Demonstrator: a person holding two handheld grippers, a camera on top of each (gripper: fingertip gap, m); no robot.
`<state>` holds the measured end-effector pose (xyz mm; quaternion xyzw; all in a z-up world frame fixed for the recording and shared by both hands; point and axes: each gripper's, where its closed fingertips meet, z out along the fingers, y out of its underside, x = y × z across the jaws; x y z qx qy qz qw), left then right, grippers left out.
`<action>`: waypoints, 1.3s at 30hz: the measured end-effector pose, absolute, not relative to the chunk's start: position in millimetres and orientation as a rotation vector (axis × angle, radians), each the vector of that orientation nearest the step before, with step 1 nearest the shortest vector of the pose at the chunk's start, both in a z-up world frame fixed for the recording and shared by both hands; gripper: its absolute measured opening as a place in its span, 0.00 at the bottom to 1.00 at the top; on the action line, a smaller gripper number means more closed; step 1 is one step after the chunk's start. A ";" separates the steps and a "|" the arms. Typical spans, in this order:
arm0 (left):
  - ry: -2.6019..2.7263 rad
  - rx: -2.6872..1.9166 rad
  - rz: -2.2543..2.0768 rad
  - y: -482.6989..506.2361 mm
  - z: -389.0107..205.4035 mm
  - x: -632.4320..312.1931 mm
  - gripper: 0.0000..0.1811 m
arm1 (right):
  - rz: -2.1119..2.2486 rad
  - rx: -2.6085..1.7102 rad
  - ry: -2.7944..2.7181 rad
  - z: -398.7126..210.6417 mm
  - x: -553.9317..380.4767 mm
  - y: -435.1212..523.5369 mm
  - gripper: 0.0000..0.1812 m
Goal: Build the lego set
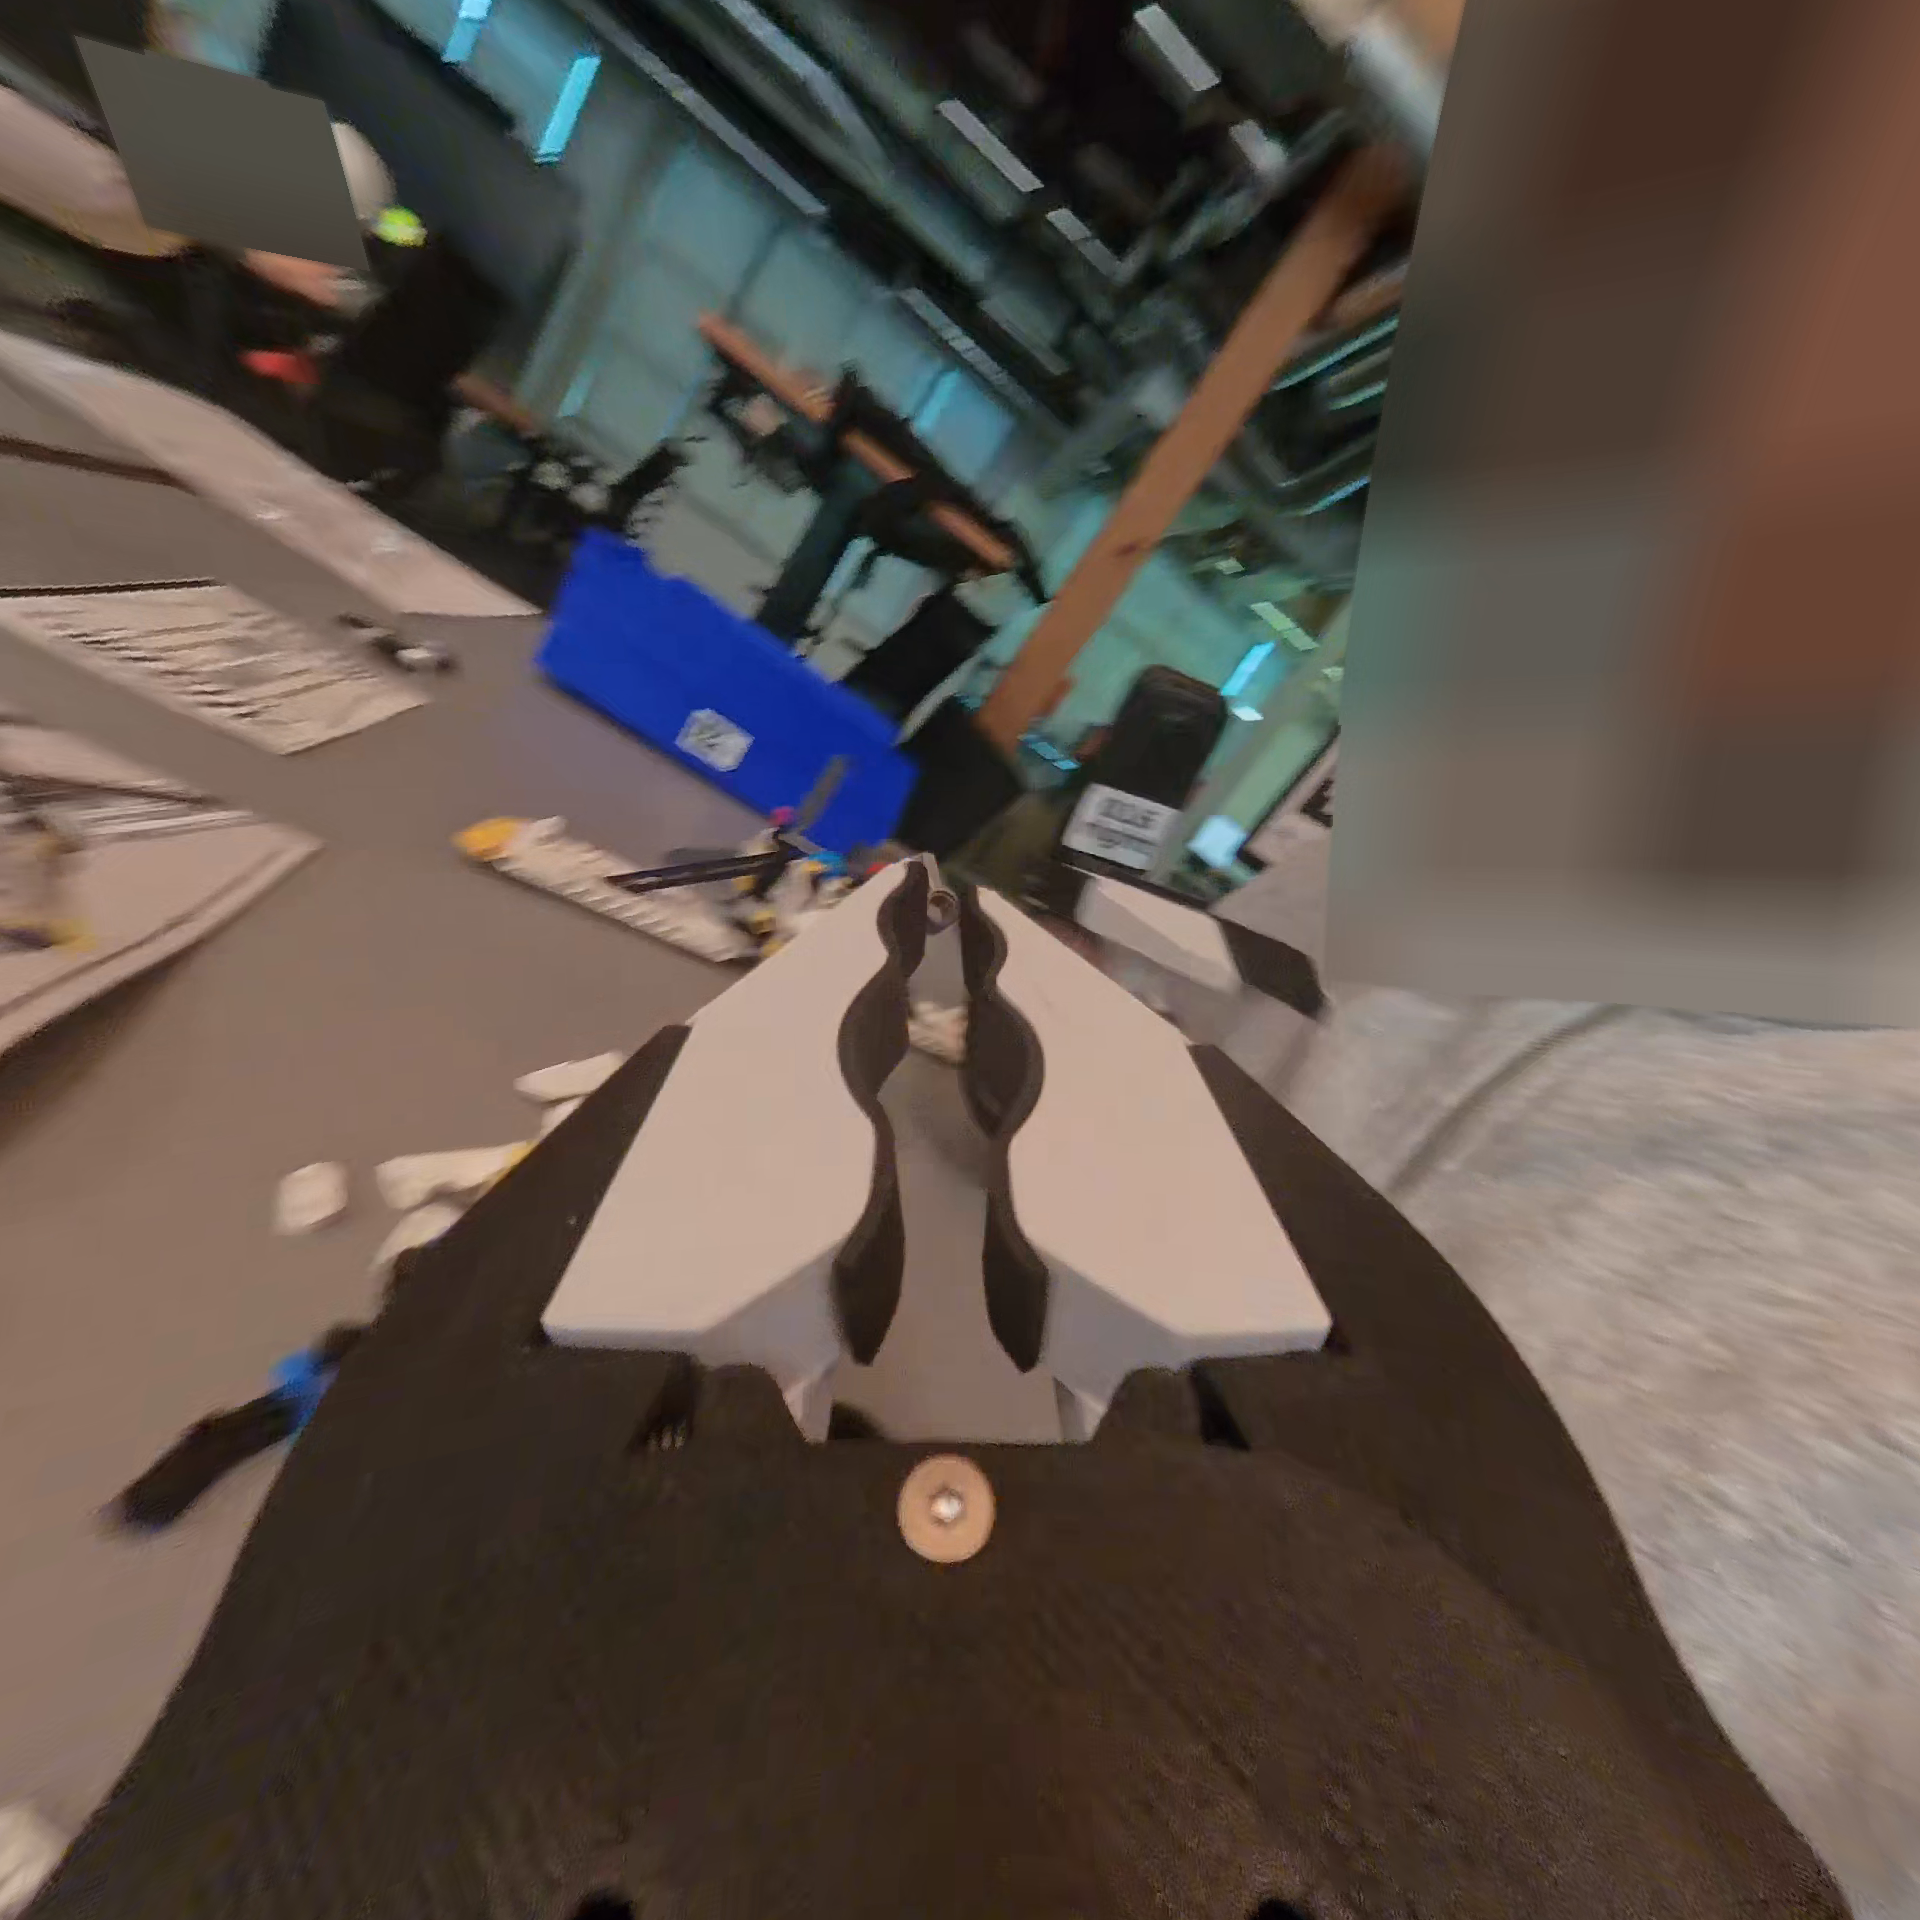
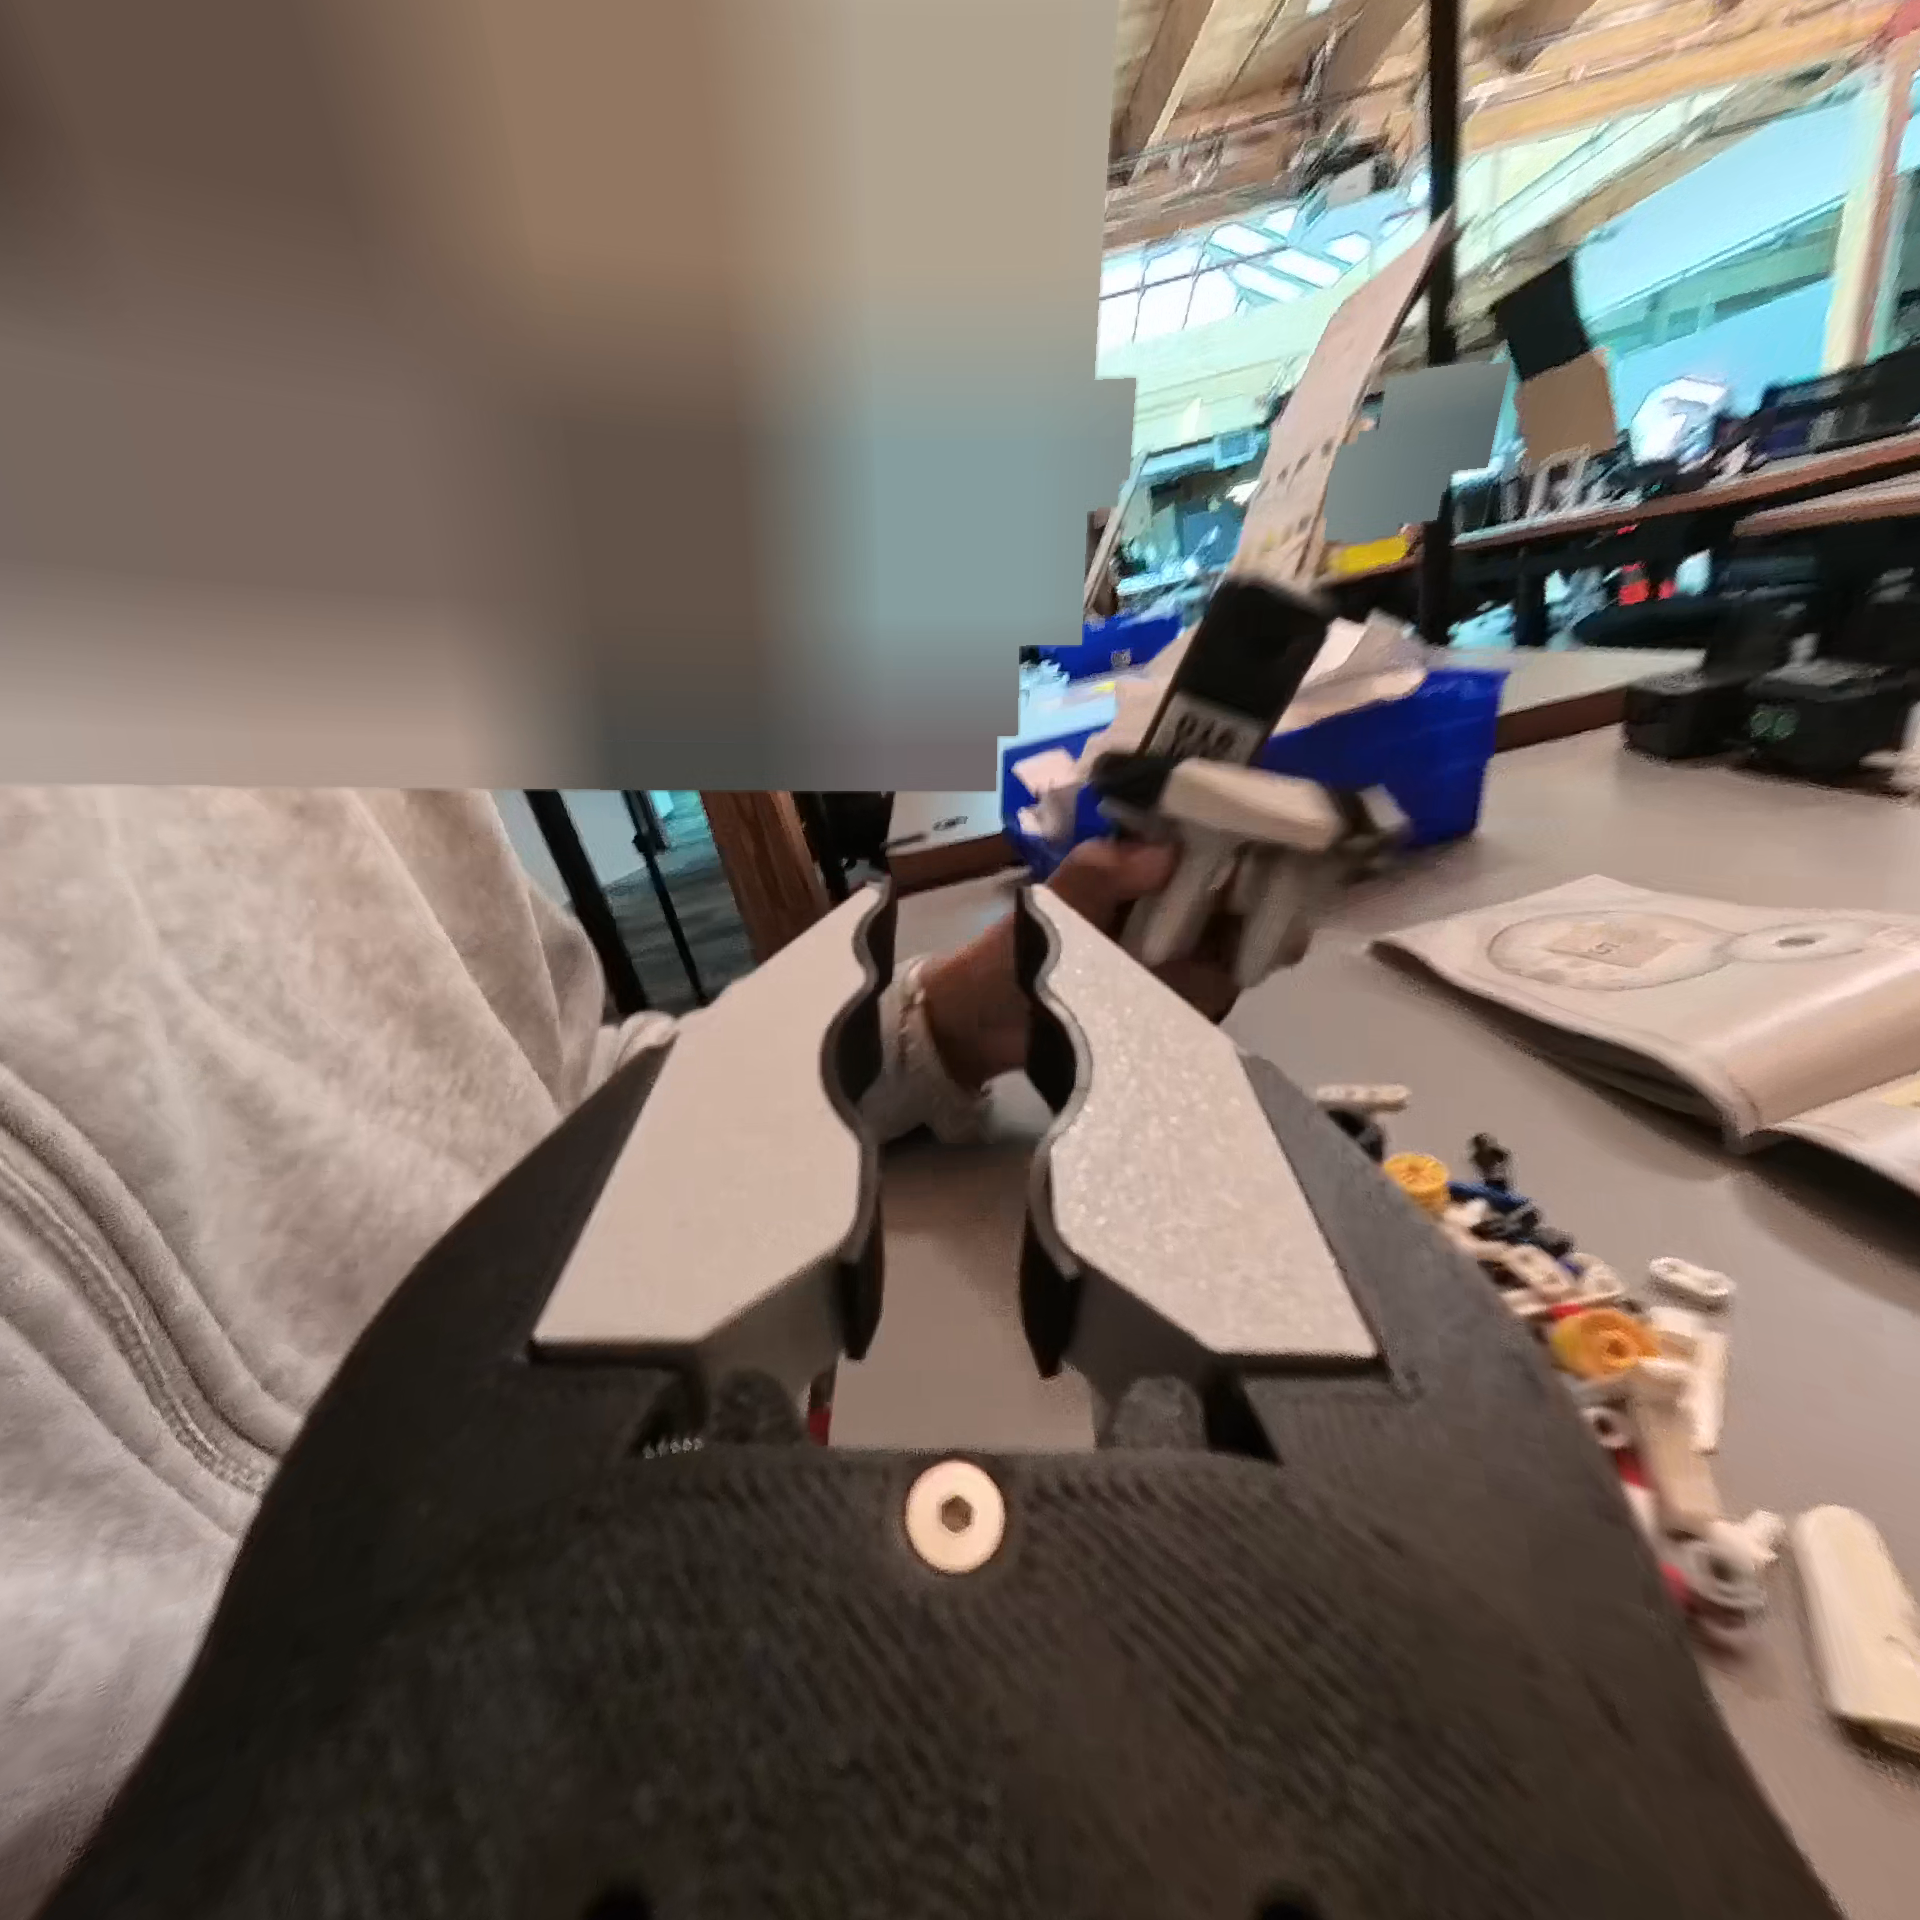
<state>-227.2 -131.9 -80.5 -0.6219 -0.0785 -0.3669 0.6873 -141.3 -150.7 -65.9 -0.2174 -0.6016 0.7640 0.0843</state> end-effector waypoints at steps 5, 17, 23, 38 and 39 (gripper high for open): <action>-0.017 -1.260 -1.157 -125.8 -52.5 -169.0 0.01 | 2.138 -0.473 -1.780 -36.7 -137.9 -115.3 0.10; 0.030 -1.213 -1.548 -104.1 -44.2 -114.9 0.02 | 1.689 -0.055 -1.753 -35.9 -112.5 -100.4 0.05; 0.008 -1.216 -1.592 -100.7 -51.6 -115.5 0.01 | 1.662 -0.046 -1.806 -49.6 -114.0 -101.2 0.07; -0.054 -1.229 -1.688 -94.0 -64.3 -115.8 0.01 | 1.580 -0.028 -1.870 -68.2 -117.4 -97.1 0.02; -0.057 -1.234 -1.693 -93.6 -65.3 -115.4 0.01 | 1.578 -0.027 -1.882 -69.6 -116.9 -97.2 0.02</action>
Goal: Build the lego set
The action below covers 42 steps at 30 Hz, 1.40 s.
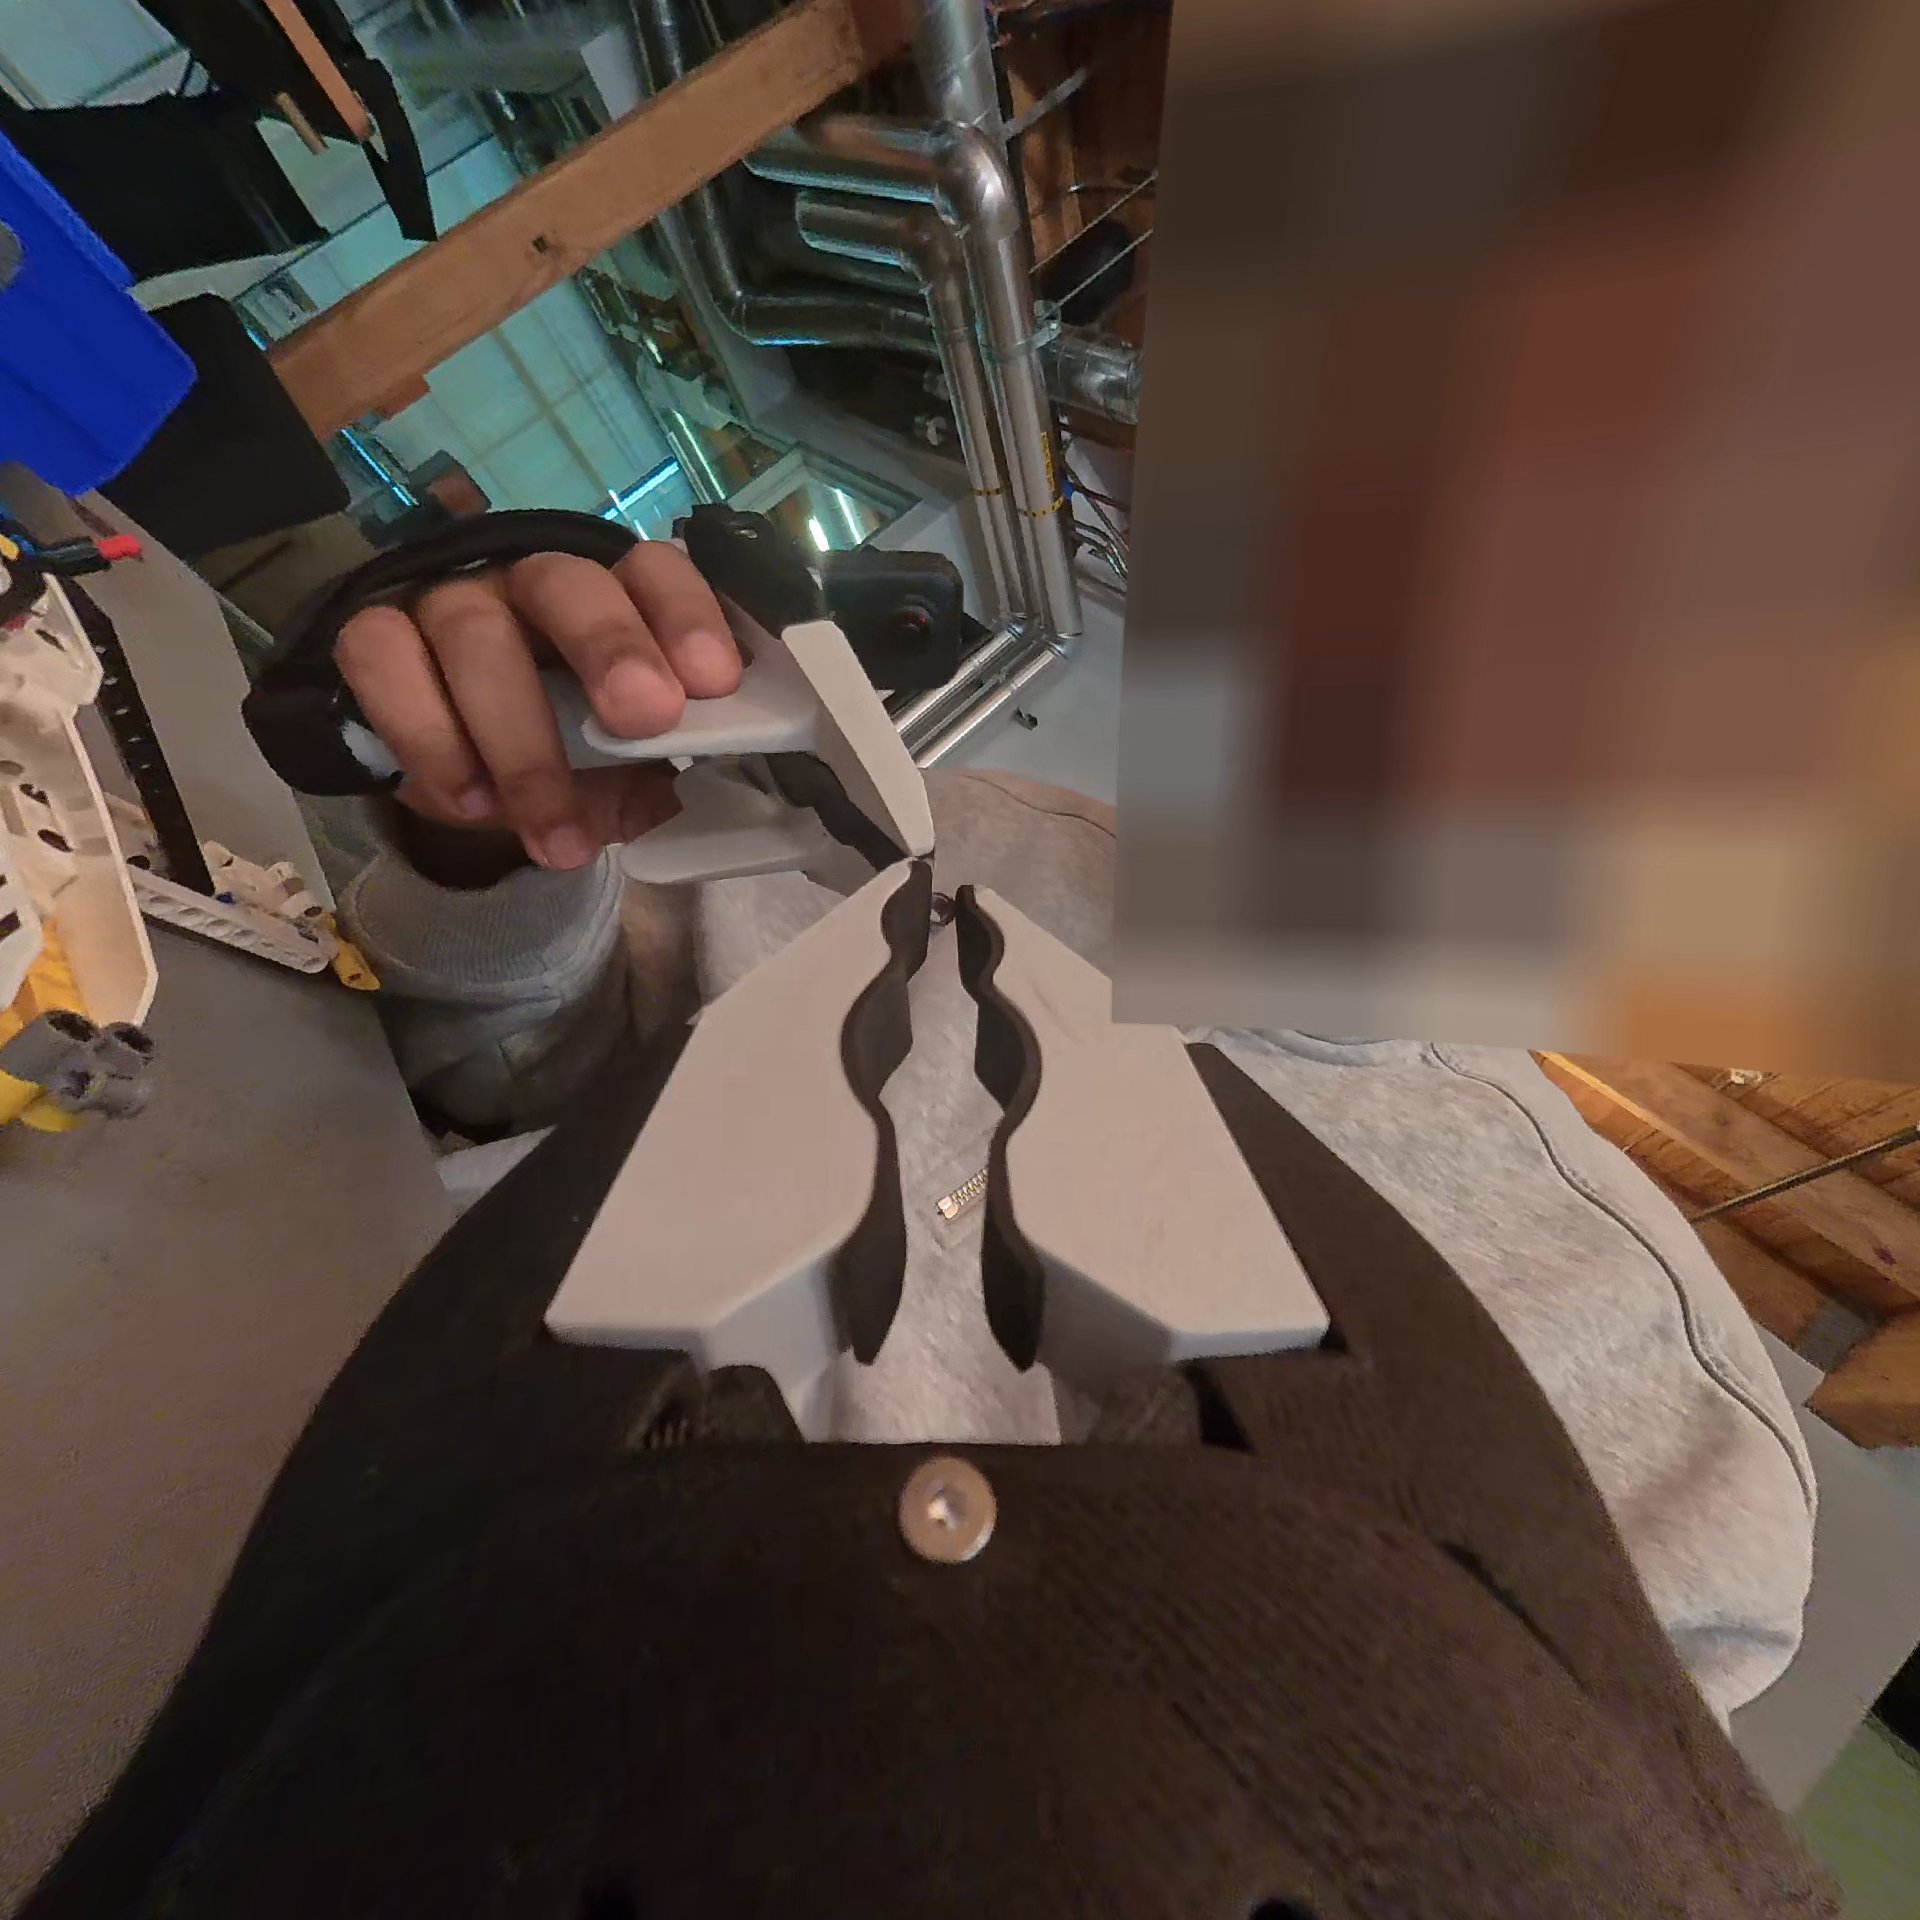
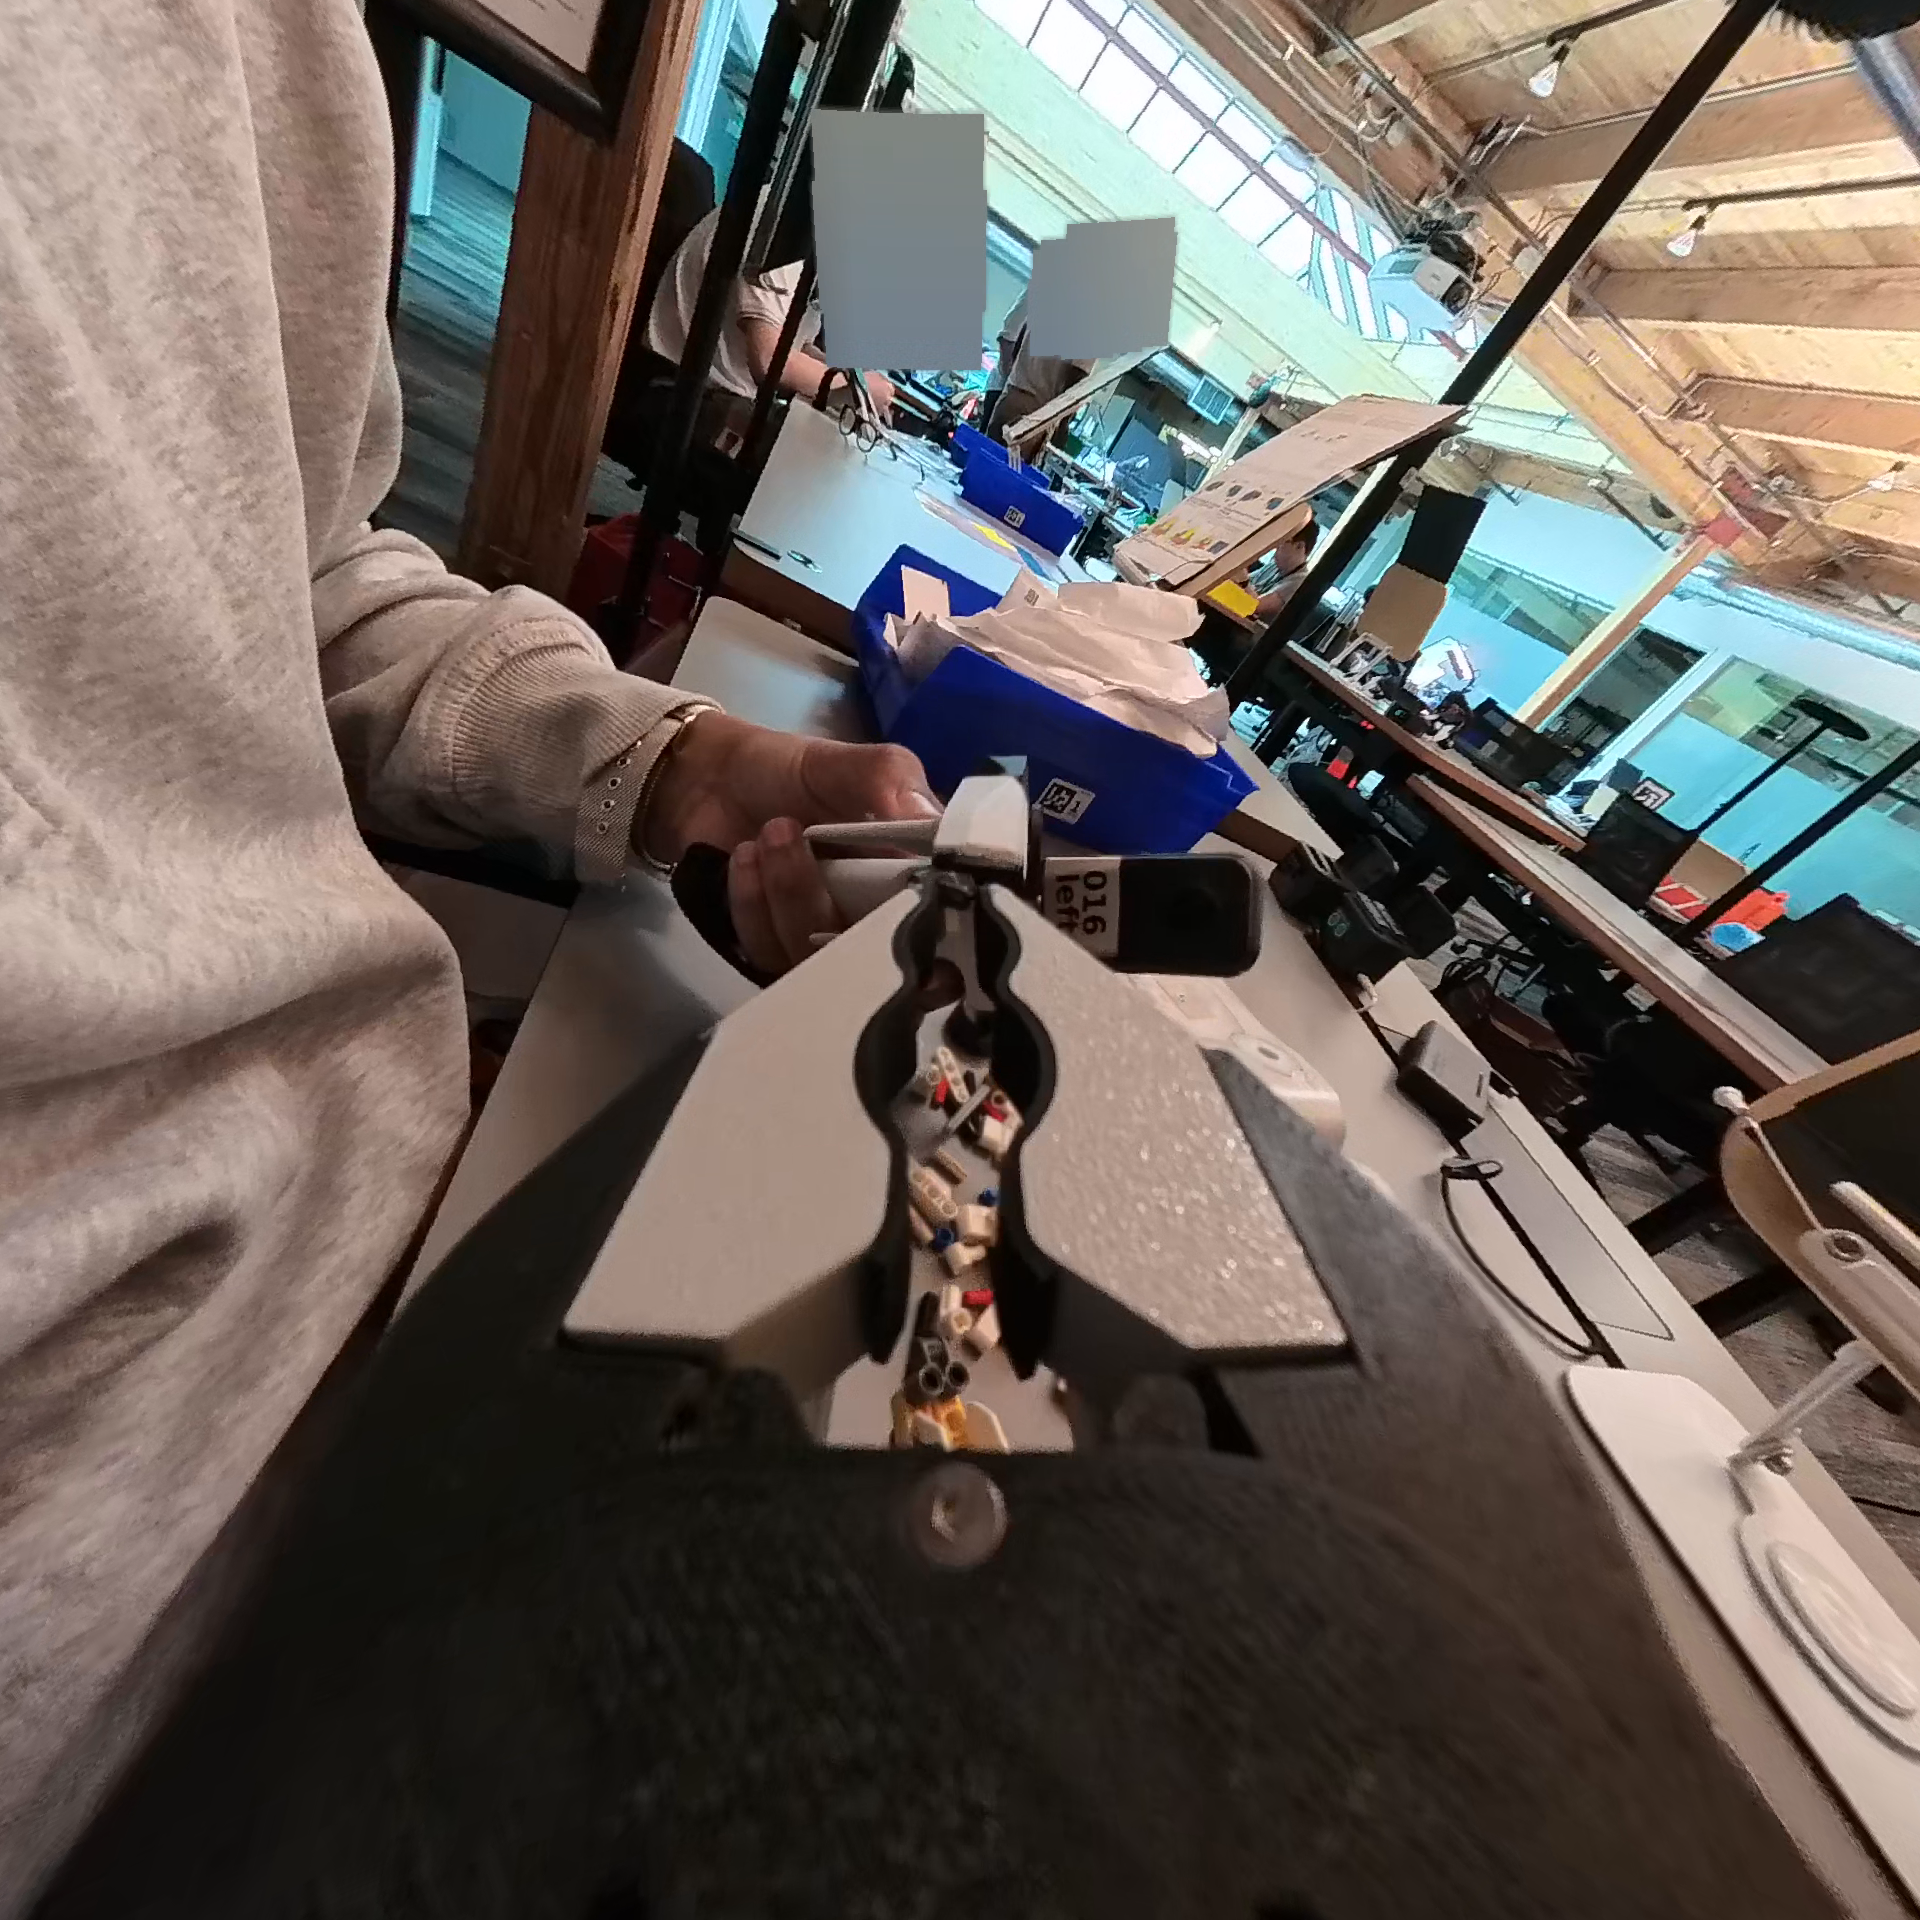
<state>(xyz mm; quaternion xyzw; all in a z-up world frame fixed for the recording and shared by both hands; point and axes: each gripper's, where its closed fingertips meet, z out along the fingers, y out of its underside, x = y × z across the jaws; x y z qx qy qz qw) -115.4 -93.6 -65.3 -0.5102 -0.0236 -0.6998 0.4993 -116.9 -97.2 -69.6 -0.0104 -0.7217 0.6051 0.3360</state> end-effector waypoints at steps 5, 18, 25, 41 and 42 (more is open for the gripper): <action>-0.093 -1.253 -1.696 -87.9 -71.9 -115.1 0.00 | 1.526 -0.014 -1.971 -80.7 -113.9 -98.8 0.01; -0.293 -1.361 -0.993 -99.8 -96.4 -165.8 0.06 | 1.030 -0.397 -2.649 -177.8 -98.8 -84.1 0.01; -0.270 -1.346 -0.993 -106.3 -97.1 -159.2 0.08 | 0.901 -0.471 -2.802 -218.9 -98.2 -92.4 0.01; -0.215 -1.324 -0.929 -109.1 -94.7 -161.8 0.09 | 1.186 -0.539 -2.496 -174.2 -102.2 -73.6 0.03; -0.211 -1.321 -0.922 -109.5 -93.8 -161.9 0.09 | 1.237 -0.563 -2.405 -163.3 -107.3 -72.5 0.02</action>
